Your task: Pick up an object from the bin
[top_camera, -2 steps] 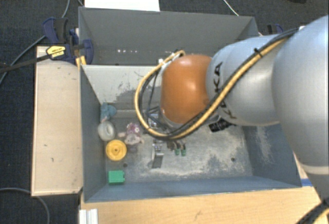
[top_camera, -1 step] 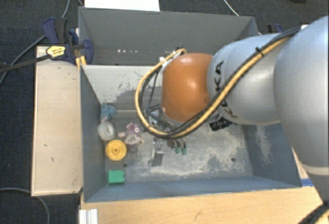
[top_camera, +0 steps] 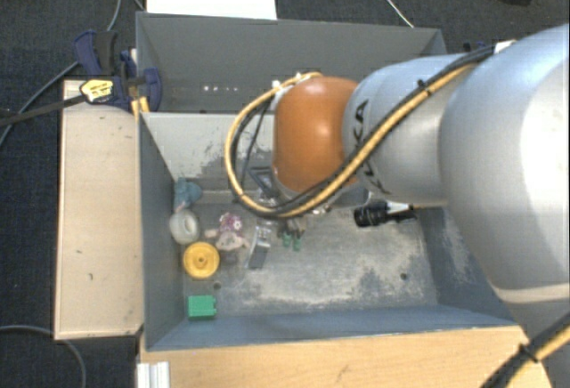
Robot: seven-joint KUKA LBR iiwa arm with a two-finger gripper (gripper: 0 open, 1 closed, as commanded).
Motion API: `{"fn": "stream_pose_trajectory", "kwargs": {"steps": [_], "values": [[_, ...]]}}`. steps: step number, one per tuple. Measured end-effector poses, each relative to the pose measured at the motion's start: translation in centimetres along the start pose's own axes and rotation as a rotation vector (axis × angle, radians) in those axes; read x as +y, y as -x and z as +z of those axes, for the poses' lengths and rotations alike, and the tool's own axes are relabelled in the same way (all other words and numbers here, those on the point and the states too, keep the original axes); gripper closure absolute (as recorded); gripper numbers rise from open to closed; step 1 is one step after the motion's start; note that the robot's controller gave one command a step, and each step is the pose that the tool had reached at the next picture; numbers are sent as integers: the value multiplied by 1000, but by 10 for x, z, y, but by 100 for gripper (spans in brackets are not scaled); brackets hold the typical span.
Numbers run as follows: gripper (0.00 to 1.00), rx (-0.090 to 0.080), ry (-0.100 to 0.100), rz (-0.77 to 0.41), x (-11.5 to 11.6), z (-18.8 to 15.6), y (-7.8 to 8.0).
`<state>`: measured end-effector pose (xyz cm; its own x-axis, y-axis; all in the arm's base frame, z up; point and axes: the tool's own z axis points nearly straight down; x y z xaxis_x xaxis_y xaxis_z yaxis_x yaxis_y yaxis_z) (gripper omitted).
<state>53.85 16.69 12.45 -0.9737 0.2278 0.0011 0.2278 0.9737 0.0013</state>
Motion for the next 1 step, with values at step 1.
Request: {"fn": "stream_pose_trajectory", "kwargs": {"steps": [1], "values": [[0,0,-1,-199,-29,-1,-8]]}}
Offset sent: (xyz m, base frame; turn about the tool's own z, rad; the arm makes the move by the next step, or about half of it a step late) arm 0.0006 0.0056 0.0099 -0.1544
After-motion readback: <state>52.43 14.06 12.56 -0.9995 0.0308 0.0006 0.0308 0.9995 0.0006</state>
